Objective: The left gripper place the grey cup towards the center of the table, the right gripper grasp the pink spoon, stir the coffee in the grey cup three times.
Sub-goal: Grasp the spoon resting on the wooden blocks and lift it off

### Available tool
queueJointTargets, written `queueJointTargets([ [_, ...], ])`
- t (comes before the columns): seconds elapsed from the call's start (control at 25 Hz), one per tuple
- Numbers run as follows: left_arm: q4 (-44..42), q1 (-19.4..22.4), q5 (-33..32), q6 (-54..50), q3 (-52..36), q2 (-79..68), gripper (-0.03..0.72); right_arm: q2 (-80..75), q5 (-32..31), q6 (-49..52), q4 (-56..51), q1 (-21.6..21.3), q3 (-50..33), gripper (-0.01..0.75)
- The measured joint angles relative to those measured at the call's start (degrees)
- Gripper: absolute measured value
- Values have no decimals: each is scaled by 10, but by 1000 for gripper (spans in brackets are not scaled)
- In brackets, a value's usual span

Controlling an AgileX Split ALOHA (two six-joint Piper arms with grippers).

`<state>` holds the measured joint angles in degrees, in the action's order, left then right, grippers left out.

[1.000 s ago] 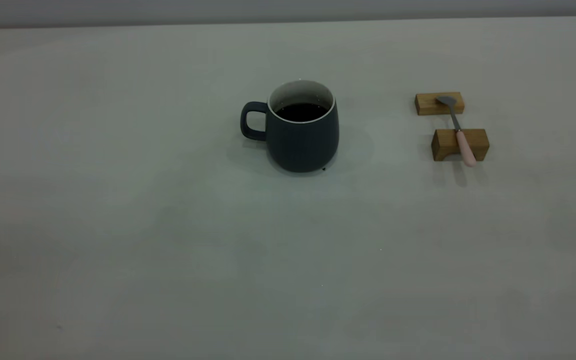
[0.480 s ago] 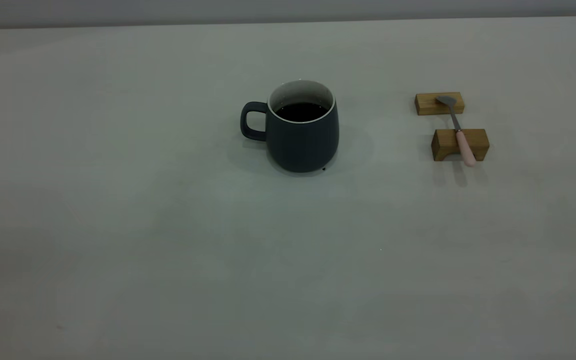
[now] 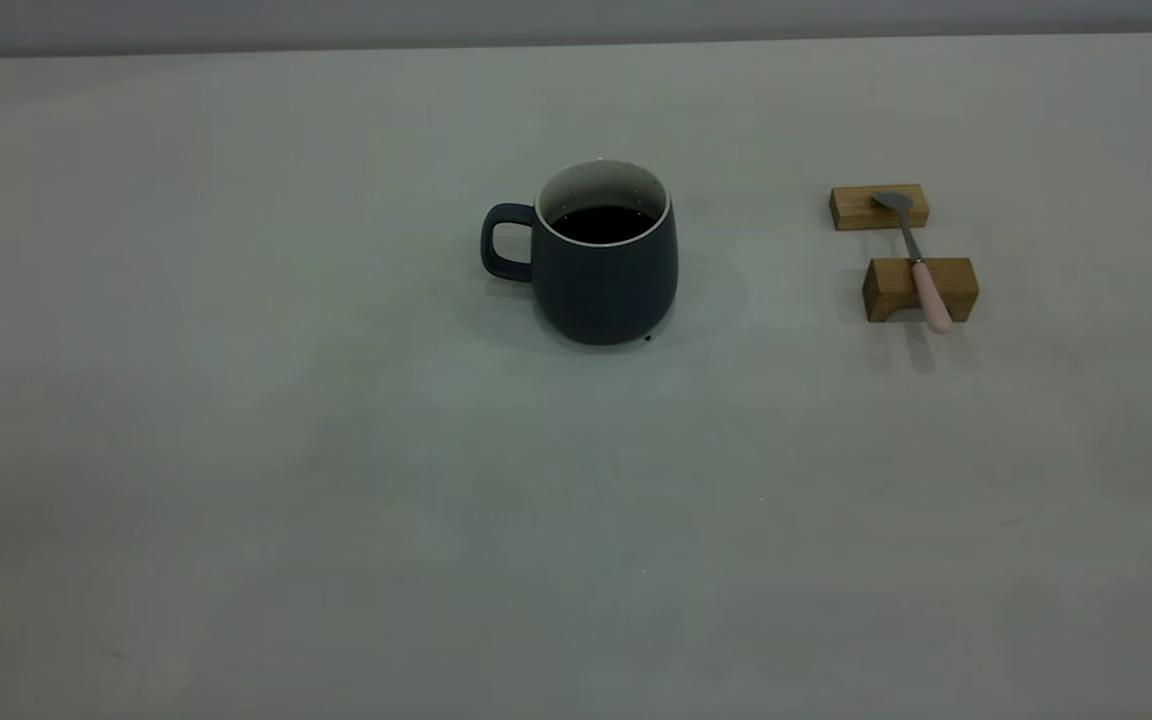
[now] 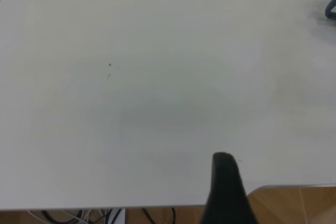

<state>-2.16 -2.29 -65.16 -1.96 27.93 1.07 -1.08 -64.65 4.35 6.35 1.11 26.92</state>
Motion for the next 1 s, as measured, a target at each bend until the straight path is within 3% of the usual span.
queueJointTargets([
  [0.36, 0, 0, 0, 0, 0, 0, 592, -5, 0, -4, 5, 0, 2, 238],
  [0.52, 0, 0, 0, 0, 0, 0, 592, -92, 18, -5, 23, 0, 39, 272],
  [0.64, 0, 0, 0, 0, 0, 0, 592, -216, 48, -4, 28, 0, 79, 356],
  [0.88, 0, 0, 0, 0, 0, 0, 592, -503, 165, -4, 21, 0, 137, 620],
  [1.0, 0, 0, 0, 0, 0, 0, 592, -648, 197, -6, 3, 0, 174, 694],
])
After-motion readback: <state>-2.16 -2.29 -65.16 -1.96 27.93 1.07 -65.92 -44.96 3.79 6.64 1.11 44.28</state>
